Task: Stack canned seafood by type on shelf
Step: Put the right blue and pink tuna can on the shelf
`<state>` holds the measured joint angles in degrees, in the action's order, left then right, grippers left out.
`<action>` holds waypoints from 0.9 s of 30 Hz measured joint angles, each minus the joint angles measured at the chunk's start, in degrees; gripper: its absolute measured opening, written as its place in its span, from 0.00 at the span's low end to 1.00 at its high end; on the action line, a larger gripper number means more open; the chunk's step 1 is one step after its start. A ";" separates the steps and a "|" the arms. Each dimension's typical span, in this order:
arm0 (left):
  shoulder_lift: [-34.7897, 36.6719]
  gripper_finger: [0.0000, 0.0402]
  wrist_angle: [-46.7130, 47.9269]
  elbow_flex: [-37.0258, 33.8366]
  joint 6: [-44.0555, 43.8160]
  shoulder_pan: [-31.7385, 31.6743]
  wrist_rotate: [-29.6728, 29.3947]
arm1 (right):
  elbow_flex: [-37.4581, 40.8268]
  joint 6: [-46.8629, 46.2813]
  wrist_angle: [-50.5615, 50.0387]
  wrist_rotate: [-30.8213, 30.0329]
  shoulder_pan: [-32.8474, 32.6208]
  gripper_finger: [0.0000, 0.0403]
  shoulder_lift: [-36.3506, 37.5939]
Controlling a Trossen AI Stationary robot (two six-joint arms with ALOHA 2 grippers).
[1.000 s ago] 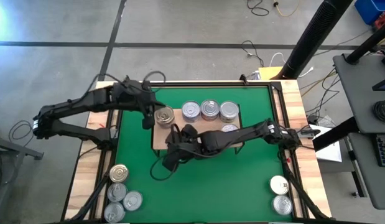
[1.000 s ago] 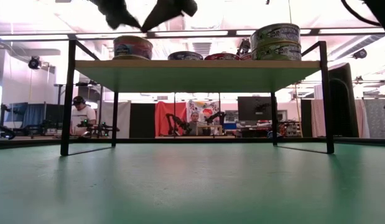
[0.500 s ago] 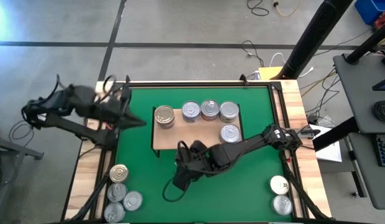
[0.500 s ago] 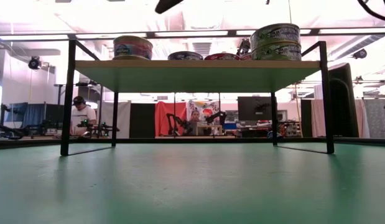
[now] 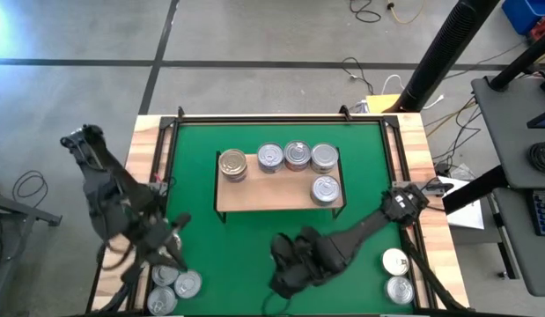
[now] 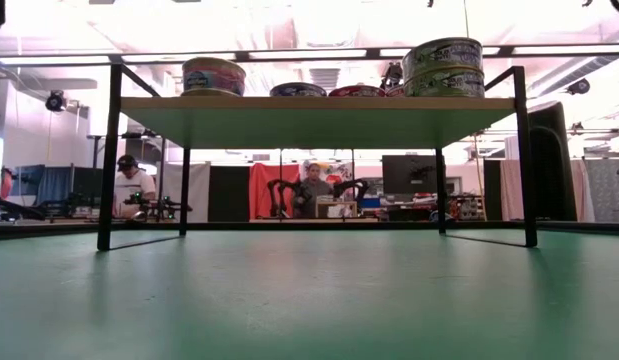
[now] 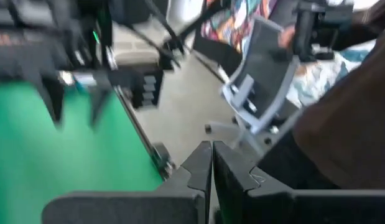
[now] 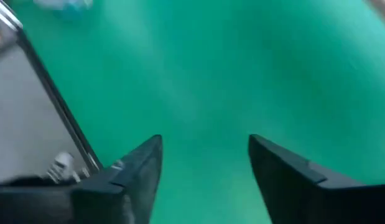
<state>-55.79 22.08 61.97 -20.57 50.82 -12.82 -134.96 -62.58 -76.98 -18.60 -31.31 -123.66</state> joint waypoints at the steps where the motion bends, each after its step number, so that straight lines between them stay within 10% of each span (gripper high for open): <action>1: -1.05 0.00 0.03 -0.11 -1.53 0.86 -0.13 | 0.00 -1.55 -2.34 0.57 -0.84 0.54 0.00; 16: -14.60 0.00 -0.53 4.04 -8.91 8.53 -2.06 | 13.82 -11.71 -12.98 19.04 -8.99 0.12 -0.09; 27: -23.84 0.00 1.28 11.60 -10.87 15.21 -8.48 | 34.67 -14.36 -13.02 34.96 -9.84 0.03 5.69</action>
<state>-79.63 23.36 73.56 -31.44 66.03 -21.29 -100.29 -76.93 -89.99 16.36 -41.14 -117.97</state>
